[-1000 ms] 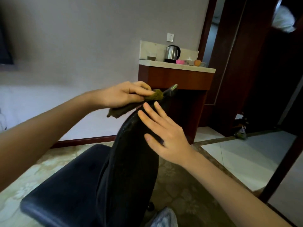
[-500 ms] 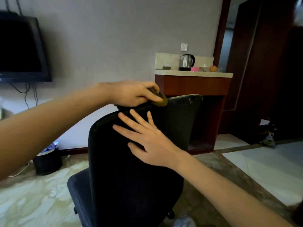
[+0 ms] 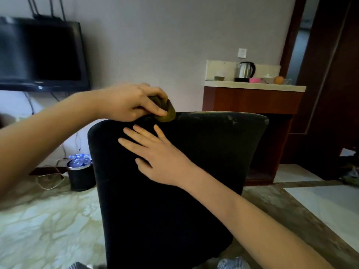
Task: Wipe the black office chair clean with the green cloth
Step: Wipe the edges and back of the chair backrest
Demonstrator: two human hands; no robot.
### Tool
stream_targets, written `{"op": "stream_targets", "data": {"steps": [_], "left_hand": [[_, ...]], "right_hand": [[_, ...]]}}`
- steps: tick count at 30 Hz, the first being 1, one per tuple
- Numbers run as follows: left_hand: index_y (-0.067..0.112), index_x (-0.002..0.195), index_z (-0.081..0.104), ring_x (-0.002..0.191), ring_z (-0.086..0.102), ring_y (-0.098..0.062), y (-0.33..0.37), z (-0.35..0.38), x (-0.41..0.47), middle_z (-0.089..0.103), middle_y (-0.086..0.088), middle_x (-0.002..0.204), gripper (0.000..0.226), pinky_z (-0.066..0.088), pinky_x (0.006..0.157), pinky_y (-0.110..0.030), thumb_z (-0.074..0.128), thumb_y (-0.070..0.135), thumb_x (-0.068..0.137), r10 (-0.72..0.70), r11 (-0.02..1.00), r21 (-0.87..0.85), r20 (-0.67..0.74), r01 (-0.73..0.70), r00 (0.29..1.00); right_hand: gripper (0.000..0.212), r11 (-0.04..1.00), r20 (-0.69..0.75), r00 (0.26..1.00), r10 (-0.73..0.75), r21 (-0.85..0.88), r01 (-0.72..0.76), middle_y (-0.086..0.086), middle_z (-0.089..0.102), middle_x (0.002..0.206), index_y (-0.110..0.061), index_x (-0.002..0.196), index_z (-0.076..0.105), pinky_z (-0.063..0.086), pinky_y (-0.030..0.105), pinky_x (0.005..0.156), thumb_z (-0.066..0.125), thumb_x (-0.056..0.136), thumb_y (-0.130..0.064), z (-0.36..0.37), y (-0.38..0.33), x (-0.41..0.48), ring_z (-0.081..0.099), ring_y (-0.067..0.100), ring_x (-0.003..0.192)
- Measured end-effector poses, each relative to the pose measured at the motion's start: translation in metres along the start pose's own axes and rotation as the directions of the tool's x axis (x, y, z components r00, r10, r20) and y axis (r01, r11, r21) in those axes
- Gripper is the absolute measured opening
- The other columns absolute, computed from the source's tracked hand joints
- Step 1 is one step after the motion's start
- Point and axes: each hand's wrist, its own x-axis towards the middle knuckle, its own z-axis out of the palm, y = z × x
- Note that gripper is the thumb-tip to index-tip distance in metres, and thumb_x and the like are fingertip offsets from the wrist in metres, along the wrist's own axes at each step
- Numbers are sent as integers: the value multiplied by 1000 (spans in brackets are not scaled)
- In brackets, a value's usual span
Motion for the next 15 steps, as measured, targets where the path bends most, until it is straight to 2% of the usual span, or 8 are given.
{"op": "stream_targets", "data": {"steps": [2,4,6,8,12,13,15], "left_hand": [[26,109,69,97,52,-22,3,-7,-13,52,-1,123,44,50,73,-36,34,28,82,-15,994,108,-44,20,999],[24,109,69,89,56,-30,12,-10,-25,55,-8,119,46,53,57,-40,34,25,79,-17,965,258,-75,35,997],[22,112,66,85,56,-35,27,-6,-34,57,-15,117,46,51,48,-40,34,24,79,-58,926,365,-128,102,990],[21,116,62,85,55,-36,48,4,-39,55,-17,118,44,49,45,-37,35,23,82,-144,898,380,-223,222,964],[14,119,60,83,59,-42,66,30,-38,56,-21,117,41,48,45,-38,60,13,78,-348,830,341,-299,441,888],[12,120,59,84,59,-44,65,34,-39,56,-22,117,43,49,46,-39,64,11,77,-397,813,316,-314,489,863],[10,121,57,85,58,-46,62,41,-44,54,-25,118,44,50,46,-41,64,10,77,-454,785,285,-338,549,825]], "right_hand": [[49,997,-34,998,-52,-60,49,7,32,151,-16,141,42,6,36,114,46,92,-15,-3,5,-2,25,22,141],[44,984,-135,986,-95,-162,72,8,50,139,-16,130,56,23,39,110,42,89,-20,-9,12,-9,44,25,130],[40,957,-235,961,-143,-279,74,6,59,129,-16,121,64,29,42,107,44,87,-22,-16,22,-20,52,26,121],[39,915,-277,946,-168,-401,45,5,60,127,-17,119,65,27,42,107,46,86,-21,-24,33,-30,53,26,120],[46,852,-150,985,-80,-523,-10,5,54,135,-18,126,60,23,40,108,39,85,-27,-25,48,-39,48,26,127],[47,844,-121,991,-57,-536,-17,5,52,137,-18,127,59,23,40,110,41,84,-28,-22,49,-39,46,25,129],[52,836,-84,996,-2,-548,-45,4,48,141,-19,130,56,23,42,111,56,80,-30,-16,47,-37,42,23,132]]}}
